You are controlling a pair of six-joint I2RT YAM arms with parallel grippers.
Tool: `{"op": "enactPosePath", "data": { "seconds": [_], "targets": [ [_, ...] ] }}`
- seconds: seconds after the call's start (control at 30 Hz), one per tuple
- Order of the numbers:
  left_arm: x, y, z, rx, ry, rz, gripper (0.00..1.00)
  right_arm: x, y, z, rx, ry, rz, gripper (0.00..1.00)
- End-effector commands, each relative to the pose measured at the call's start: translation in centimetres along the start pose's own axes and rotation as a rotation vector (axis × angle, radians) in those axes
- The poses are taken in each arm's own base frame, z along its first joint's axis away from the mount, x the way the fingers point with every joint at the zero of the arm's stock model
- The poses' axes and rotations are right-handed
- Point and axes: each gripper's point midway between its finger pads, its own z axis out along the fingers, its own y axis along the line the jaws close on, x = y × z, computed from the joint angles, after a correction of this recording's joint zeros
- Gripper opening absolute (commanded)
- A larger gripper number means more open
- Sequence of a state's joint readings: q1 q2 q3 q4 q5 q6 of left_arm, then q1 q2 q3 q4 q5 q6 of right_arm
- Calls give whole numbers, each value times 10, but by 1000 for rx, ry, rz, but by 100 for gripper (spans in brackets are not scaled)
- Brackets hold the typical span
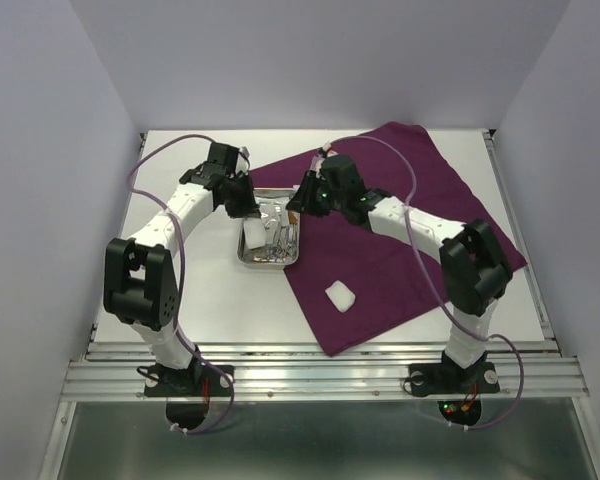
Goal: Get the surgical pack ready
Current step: Adjust the medical item in the surgical kit.
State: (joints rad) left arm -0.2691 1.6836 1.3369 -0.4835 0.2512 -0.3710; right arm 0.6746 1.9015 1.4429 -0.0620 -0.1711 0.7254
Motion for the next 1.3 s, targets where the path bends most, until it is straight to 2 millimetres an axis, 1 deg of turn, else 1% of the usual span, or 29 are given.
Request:
{"op": "enactPosePath", "data": {
  "seconds": [0.0, 0.03, 0.07, 0.1, 0.13, 0.17, 0.2, 0.23, 0.27, 0.33, 0.37, 0.4, 0.43, 0.47, 0.5, 0.6, 0.63, 0.67, 0.77, 0.83, 0.97, 1.03, 1.1, 1.17, 1.27],
  "targets": [
    [-14, -8, -26, 5, -57, 39, 0, -7, -33, -30, 54, -21, 3, 38],
    [-15, -9, -31, 10, -68, 48, 0, -2, -50, -45, 80, -16, -6, 41],
    [-17, -10, -34, 12, -77, 54, 0, 6, -59, -53, 93, 13, -12, 46],
    [-19, -11, -36, 11, -83, 58, 0, 15, -63, -60, 102, 37, -27, 50],
    [-21, -12, -40, 15, -94, 63, 0, 24, -74, -73, 119, 60, -71, 53],
    [-23, -13, -43, 14, -103, 71, 0, 38, -81, -82, 140, 115, -86, 61],
    [-25, -14, -47, 12, -113, 75, 0, 48, -85, -89, 146, 148, -102, 64],
    [-27, -14, -50, 12, -120, 78, 0, 57, -88, -95, 148, 182, -114, 66],
    [-30, -16, -53, 11, -130, 82, 0, 76, -95, -107, 150, 242, -133, 70],
    [-33, -17, -56, 9, -141, 84, 0, 91, -103, -118, 167, 271, -123, 71],
    [-34, -17, -58, 9, -145, 84, 0, 97, -106, -123, 168, 278, -121, 74],
    [-37, -18, -59, 8, -151, 85, 0, 99, -103, -132, 157, 271, -121, 76],
    [-39, -19, -59, 7, -155, 82, 0, 113, -113, -137, 173, 295, -110, 79],
    [-39, -19, -59, 10, -154, 83, 0, 114, -112, -143, 169, 285, -110, 80],
    [-39, -19, -59, 10, -155, 81, 0, 124, -119, -146, 183, 302, -101, 80],
    [-38, -20, -57, 17, -146, 76, 0, 135, -125, -150, 191, 324, -82, 80],
    [-38, -20, -56, 17, -143, 76, 0, 145, -128, -150, 184, 355, -70, 80],
    [-37, -20, -55, 18, -142, 76, 0, 149, -128, -150, 173, 370, -66, 80],
    [-36, -20, -53, 18, -135, 81, 0, 168, -129, -147, 127, 431, -39, 77],
    [-36, -18, -52, 8, -134, 79, 0, 175, -132, -144, 119, 455, -29, 74],
    [-35, -18, -49, 15, -134, 68, 0, 183, -133, -141, 109, 487, -11, 60],
    [-34, -19, -49, 25, -129, 67, 0, 186, -134, -140, 105, 501, -1, 56],
    [-32, -18, -48, 20, -123, 69, 0, 190, -136, -140, 103, 514, 6, 51],
    [-32, -17, -48, 13, -125, 73, 0, 190, -137, -139, 107, 509, 9, 47],
    [-32, -15, -48, 8, -127, 75, 0, 188, -136, -137, 113, 495, 19, 36]
  ]
}}
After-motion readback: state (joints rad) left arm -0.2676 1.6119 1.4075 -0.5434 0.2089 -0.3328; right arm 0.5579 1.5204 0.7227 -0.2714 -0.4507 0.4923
